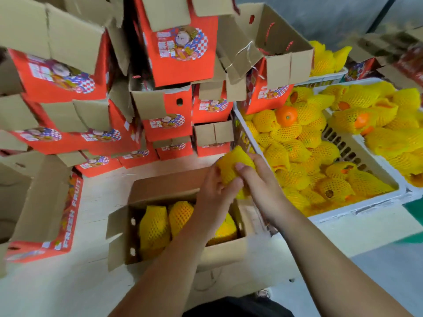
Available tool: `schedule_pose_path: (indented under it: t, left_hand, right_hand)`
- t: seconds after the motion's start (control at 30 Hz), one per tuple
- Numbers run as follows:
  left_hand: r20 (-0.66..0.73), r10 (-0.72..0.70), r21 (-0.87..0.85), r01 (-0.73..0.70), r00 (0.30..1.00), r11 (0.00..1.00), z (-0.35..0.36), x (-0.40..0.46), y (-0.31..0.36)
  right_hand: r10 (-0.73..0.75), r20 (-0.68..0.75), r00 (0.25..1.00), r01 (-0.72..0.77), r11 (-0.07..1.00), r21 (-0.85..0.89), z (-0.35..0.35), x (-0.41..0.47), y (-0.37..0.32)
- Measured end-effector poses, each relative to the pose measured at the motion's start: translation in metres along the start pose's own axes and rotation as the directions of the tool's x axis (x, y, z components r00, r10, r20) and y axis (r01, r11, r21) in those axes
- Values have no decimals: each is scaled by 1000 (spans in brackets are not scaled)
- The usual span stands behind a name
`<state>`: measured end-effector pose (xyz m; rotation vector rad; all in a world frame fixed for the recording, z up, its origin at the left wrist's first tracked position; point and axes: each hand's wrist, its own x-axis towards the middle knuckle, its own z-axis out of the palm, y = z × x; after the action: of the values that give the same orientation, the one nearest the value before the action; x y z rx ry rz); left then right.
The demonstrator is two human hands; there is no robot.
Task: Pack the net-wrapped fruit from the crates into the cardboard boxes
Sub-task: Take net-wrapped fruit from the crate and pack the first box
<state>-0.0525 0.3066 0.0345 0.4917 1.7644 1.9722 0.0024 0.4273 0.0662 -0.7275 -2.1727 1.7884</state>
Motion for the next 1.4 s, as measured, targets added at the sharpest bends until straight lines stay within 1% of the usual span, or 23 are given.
schedule_pose_path:
  t: [0.13,0.23,0.3,0.37,0.4,0.43,0.47,0.5,0.53,0.57,0.6,0.63,0.7,0.77,0.8,0.87,0.9,0.93,1.0,1.13,1.2,1.3,1.4]
  left_hand:
    - [-98,-92,-29,90,991,996,-55,-18,0]
    - [-149,-170,-76,160,974,984,-85,-27,-6]
    - [-126,-160,-20,158,979,987,-105,-33,-9]
    - [-156,-56,143,79,986,987,-129,-39,-9]
    - [-196,54,293,6,979,956,-144,-42,-9]
    - [-227,176,482,-46,958,875,-161,-44,-11]
    - [-242,256,653,-38,936,757,-176,-47,-15]
    - [-263,260,762,35,929,647,-190,-52,-20]
    - [-314,192,806,154,930,571,-199,-57,-26]
    - [-365,91,801,263,926,537,-202,-64,-34]
    - [-393,-6,759,328,920,563,-202,-71,-42]
    - [-396,-57,694,339,916,635,-198,-78,-49]
    - [-425,-29,569,292,905,769,-193,-86,-55]
    - [-452,1,556,281,892,782,-193,-86,-54]
    - [-454,-7,562,293,891,774,-194,-85,-55]
    - [-456,-76,544,345,887,765,-195,-85,-55]
    - [-447,-114,531,366,887,764,-195,-86,-54]
    - [-428,-128,532,364,894,764,-195,-88,-54]
    - [-404,-125,539,346,906,768,-195,-92,-54]
    - [-450,-172,421,378,876,825,-196,-116,-49]
    - [-543,-200,317,420,815,851,-202,-130,-45]
    - [-668,-280,104,459,689,882,-224,-163,-40]
    - [-724,-301,-21,417,620,909,-245,-198,-36]
  right_hand:
    - [29,127,991,-21,998,-64,56,-11,6]
    - [50,151,987,-41,997,-61,83,-19,6]
    - [52,81,995,-48,998,-46,93,-24,6]
    - [58,-23,998,-60,996,-64,97,-29,9]
    - [70,-61,996,-79,986,-145,96,-31,12]
    - [60,-63,996,-75,955,-288,94,-33,19]
    - [53,-15,998,-54,880,-472,92,-36,26]
    - [72,62,996,-17,779,-626,92,-40,33]
    - [118,120,986,7,687,-727,93,-44,39]
    - [153,140,978,11,638,-770,95,-47,45]
    - [161,134,978,7,612,-790,95,-47,51]
    - [149,123,981,11,594,-804,96,-45,56]
    - [112,135,984,53,545,-836,96,-41,59]
    - [26,154,988,121,490,-863,93,-41,59]
    - [-47,122,991,129,482,-866,90,-42,60]
    - [-160,-62,985,39,558,-829,82,-45,66]
    - [-117,-119,986,-18,635,-772,76,-43,67]
    - [-38,-98,994,-43,704,-709,70,-40,69]
    - [78,31,996,-43,790,-611,64,-36,72]
    - [54,37,998,-25,841,-540,69,-39,66]
    - [27,96,995,27,853,-522,80,-38,64]
    - [-6,189,982,103,855,-508,107,-55,63]
    - [61,204,977,53,858,-511,131,-74,70]
